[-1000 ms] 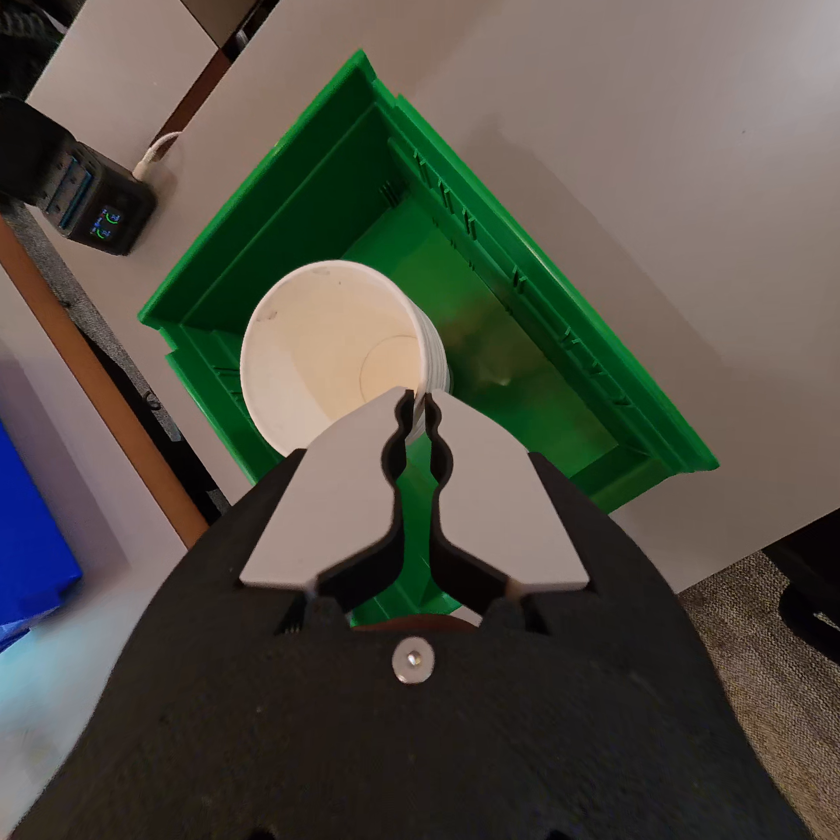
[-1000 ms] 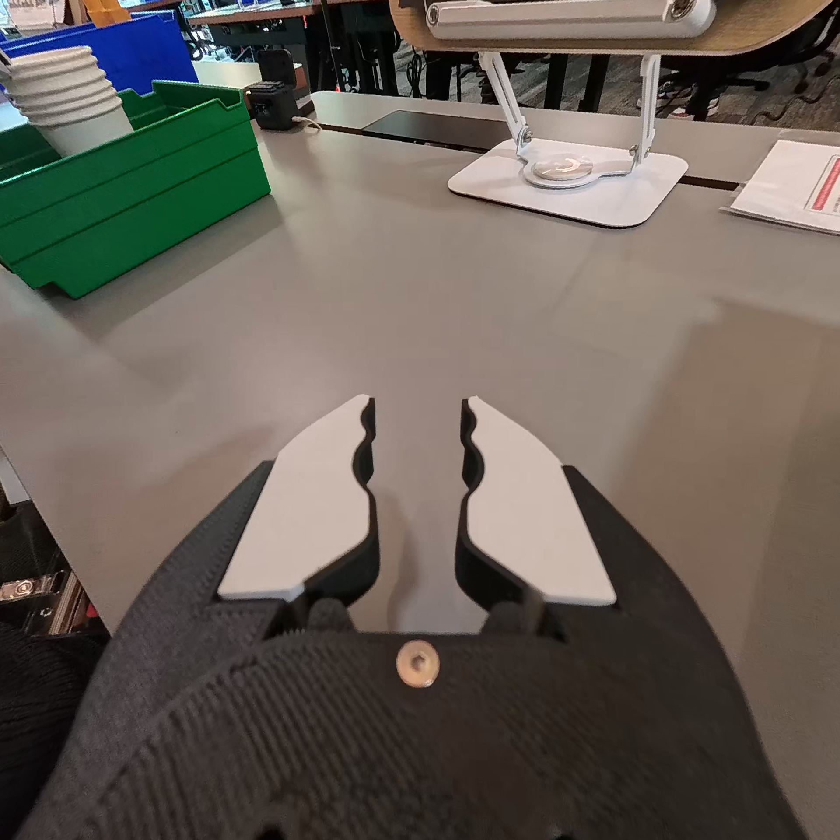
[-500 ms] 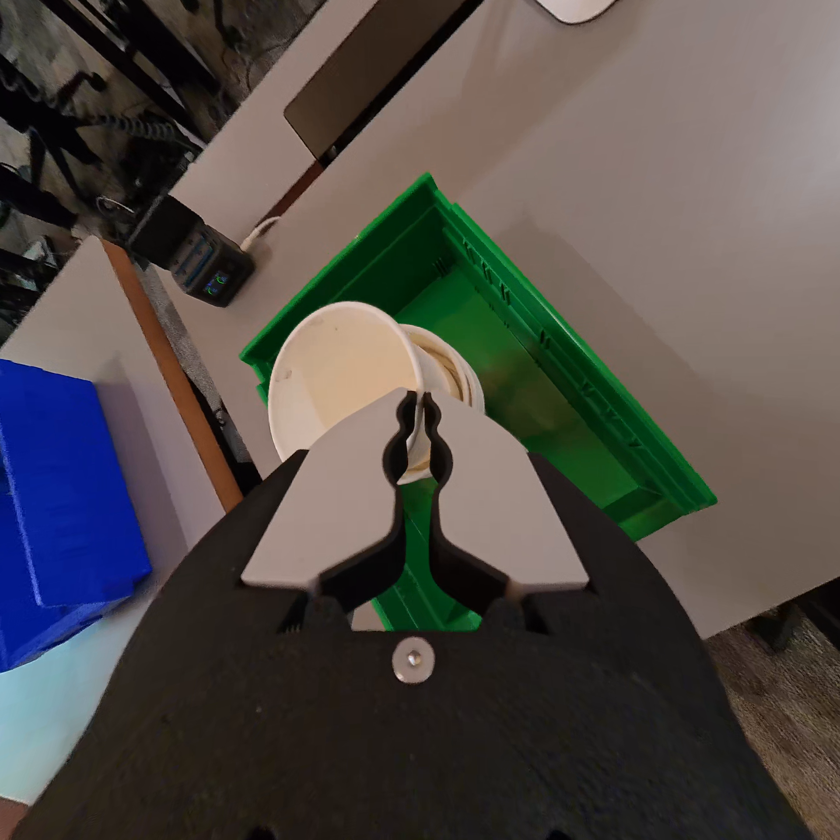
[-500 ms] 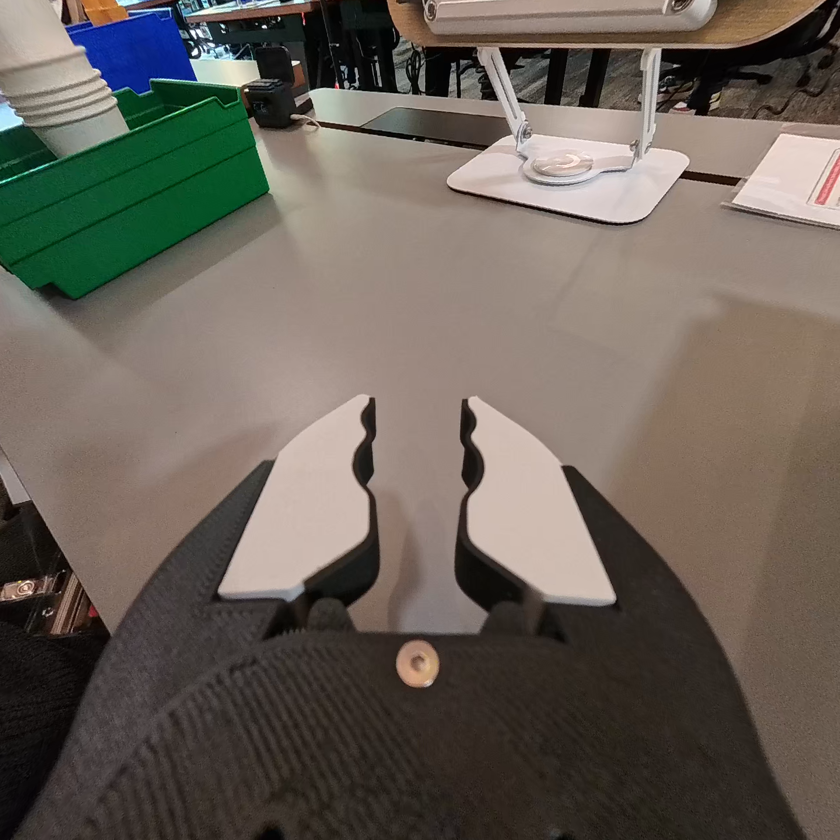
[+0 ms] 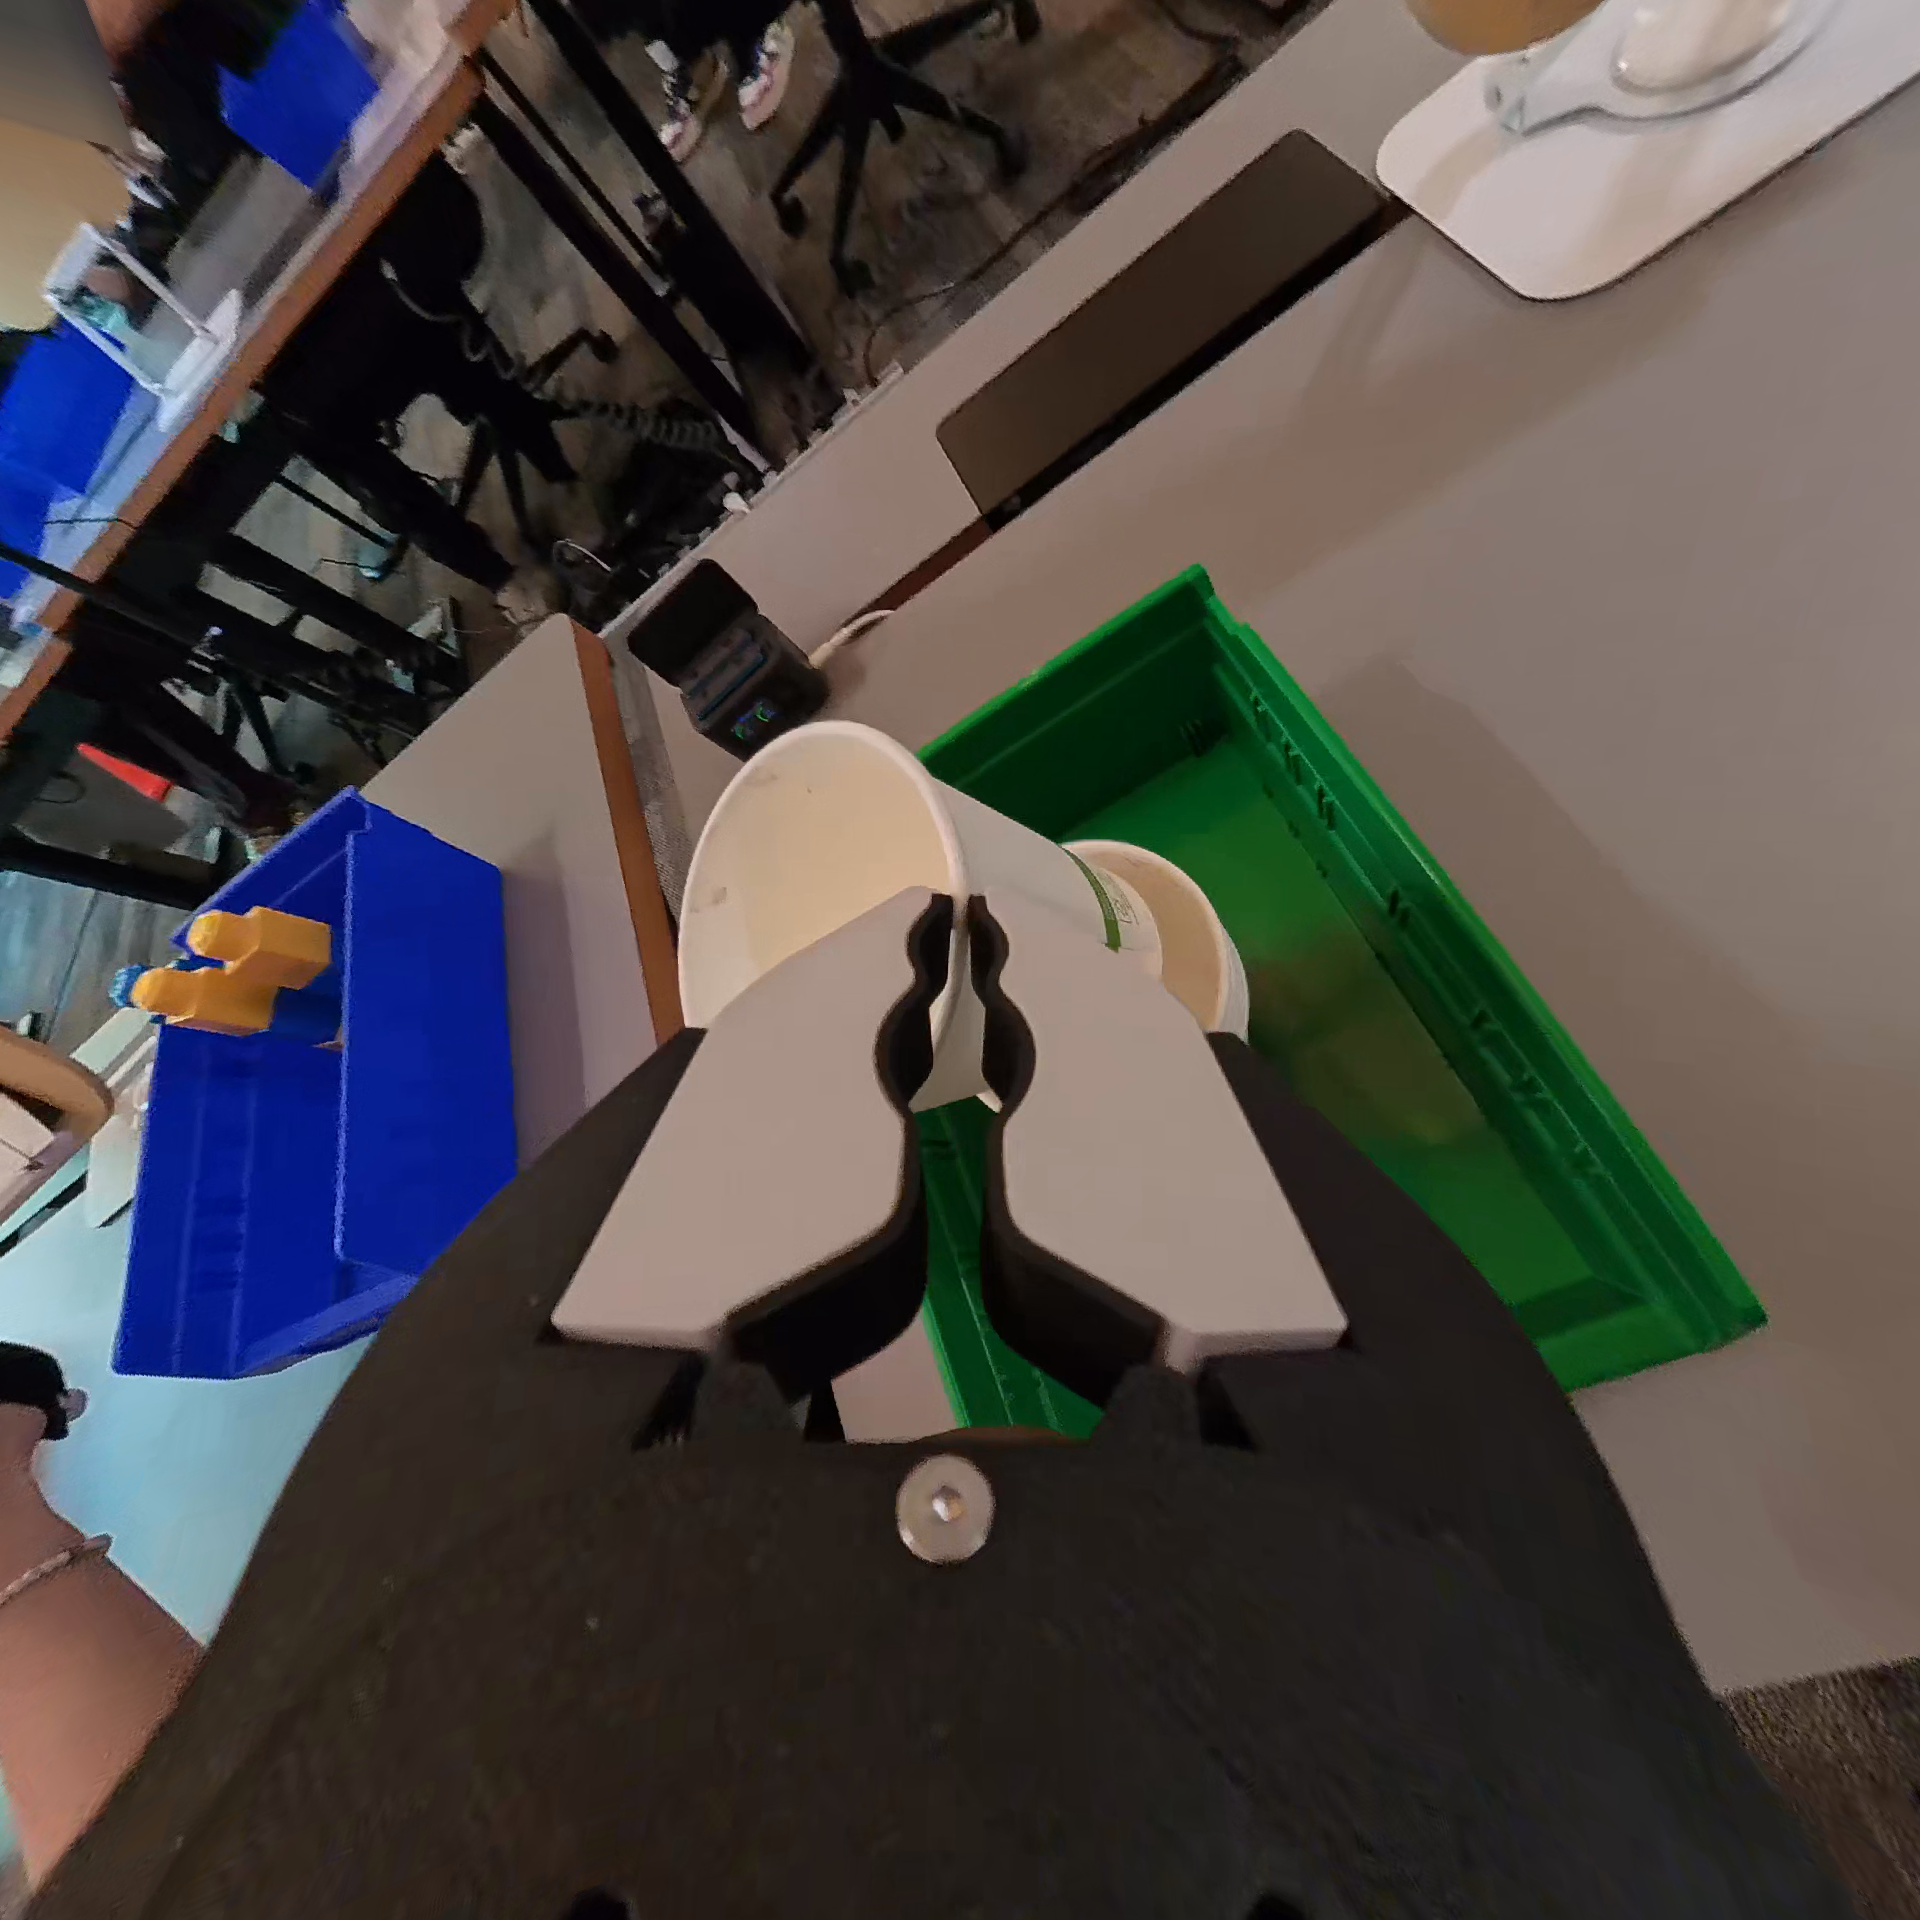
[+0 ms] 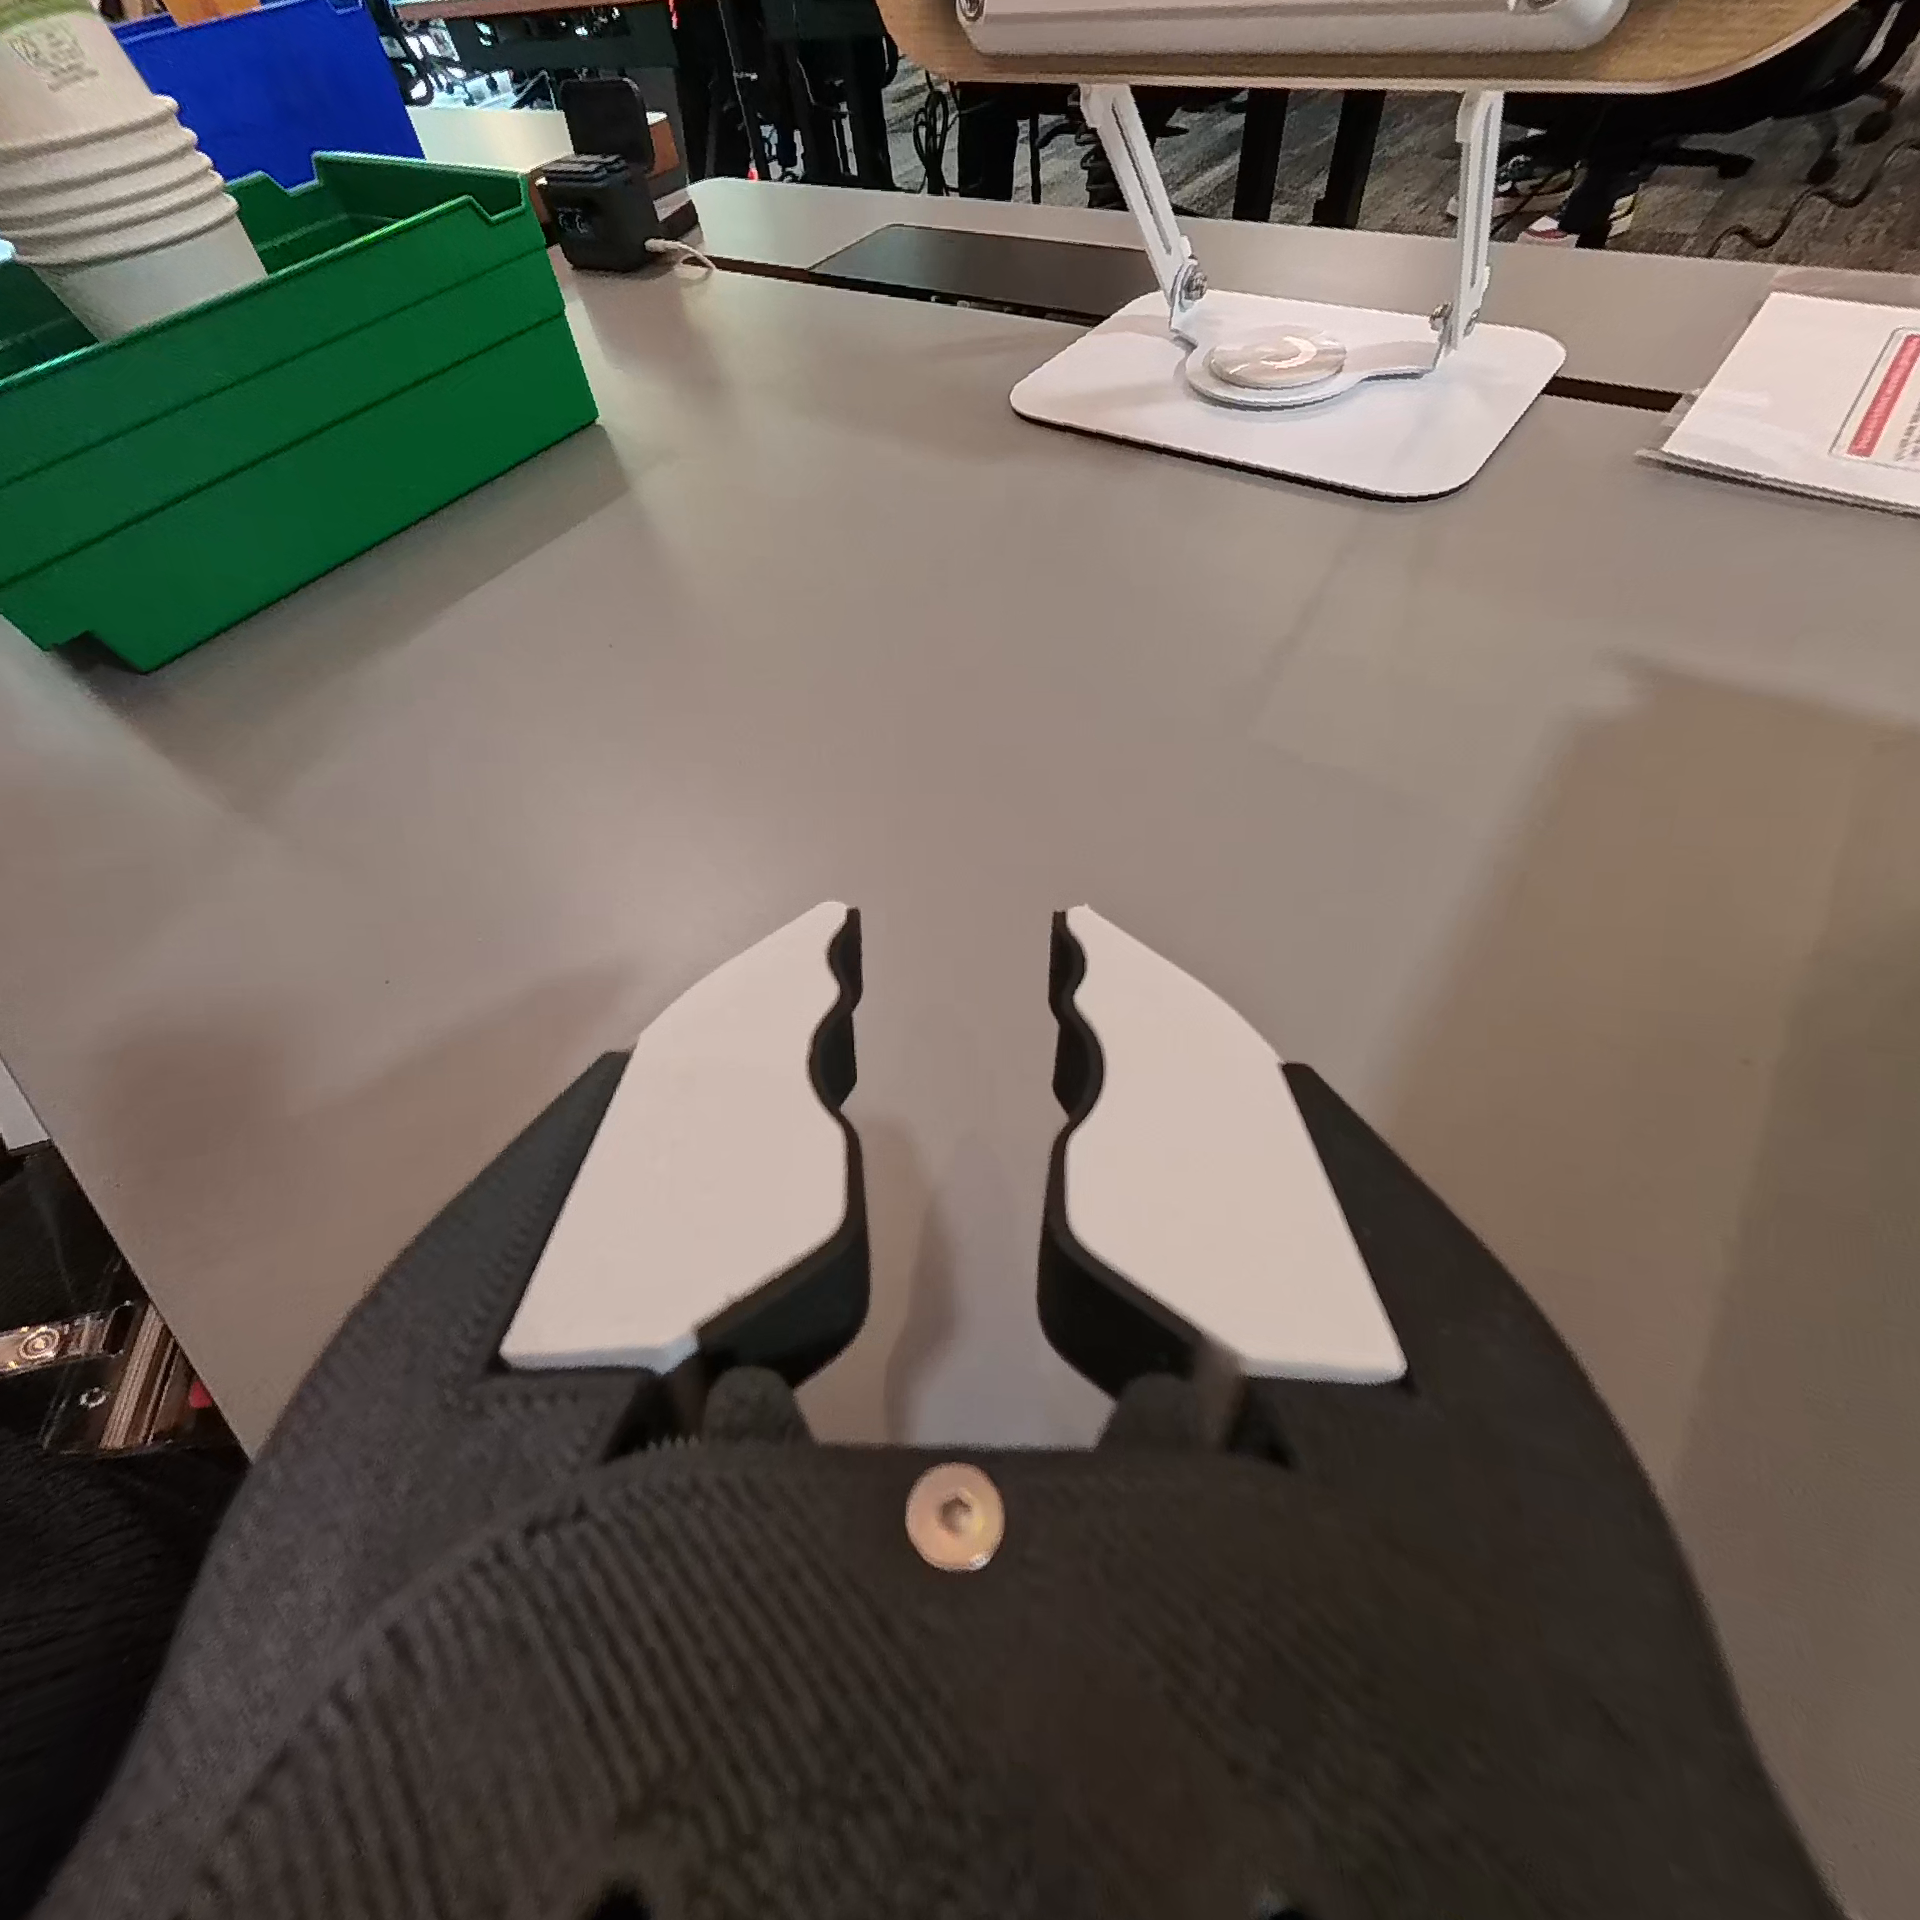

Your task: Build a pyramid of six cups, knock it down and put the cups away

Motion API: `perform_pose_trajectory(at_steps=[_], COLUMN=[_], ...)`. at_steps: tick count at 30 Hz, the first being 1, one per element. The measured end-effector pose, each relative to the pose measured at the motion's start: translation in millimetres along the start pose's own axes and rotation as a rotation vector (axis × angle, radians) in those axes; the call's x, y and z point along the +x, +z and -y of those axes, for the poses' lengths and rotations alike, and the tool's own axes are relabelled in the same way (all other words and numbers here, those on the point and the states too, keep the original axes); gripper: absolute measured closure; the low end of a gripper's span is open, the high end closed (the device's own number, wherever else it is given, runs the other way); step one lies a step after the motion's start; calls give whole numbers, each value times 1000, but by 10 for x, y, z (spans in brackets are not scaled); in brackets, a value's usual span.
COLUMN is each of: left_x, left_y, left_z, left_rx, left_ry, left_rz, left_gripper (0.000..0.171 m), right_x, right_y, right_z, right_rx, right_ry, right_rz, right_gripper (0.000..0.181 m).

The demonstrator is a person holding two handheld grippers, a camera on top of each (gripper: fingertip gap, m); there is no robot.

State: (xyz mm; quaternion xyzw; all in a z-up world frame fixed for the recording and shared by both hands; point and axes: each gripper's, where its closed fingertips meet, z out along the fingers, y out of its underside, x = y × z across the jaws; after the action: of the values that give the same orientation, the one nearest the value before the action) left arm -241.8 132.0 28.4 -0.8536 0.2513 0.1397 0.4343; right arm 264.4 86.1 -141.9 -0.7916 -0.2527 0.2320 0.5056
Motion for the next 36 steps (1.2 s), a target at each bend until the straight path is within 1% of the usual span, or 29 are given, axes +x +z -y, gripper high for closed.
perform_pose_trajectory(at_steps=[4,12,20,26,34,36], left_x=[106,387,593,629,627,652], left_y=[56,251,383,404,424,423], left_z=[-137,-314,-532,-606,-607,-612], left_rx=[-65,-143,-227,-247,-245,-249], left_ry=[59,106,195,212,208,202], left_rz=[-37,-125,-159,-167,-169,-195], left_gripper=[166,166,165,165,160,163], right_x=[-6,-11,-7,-6,-5,-7], right_y=[1,2,7,15,22,24], right_z=[-6,-14,-27,-37,-54,-57], right_rx=[-4,-10,-16,-22,-31,-34], right_ry=[0,-6,-5,-4,-6,-6], right_rz=[1,-1,-1,0,-1,0], right_gripper=[146,146,146,146,146,146])
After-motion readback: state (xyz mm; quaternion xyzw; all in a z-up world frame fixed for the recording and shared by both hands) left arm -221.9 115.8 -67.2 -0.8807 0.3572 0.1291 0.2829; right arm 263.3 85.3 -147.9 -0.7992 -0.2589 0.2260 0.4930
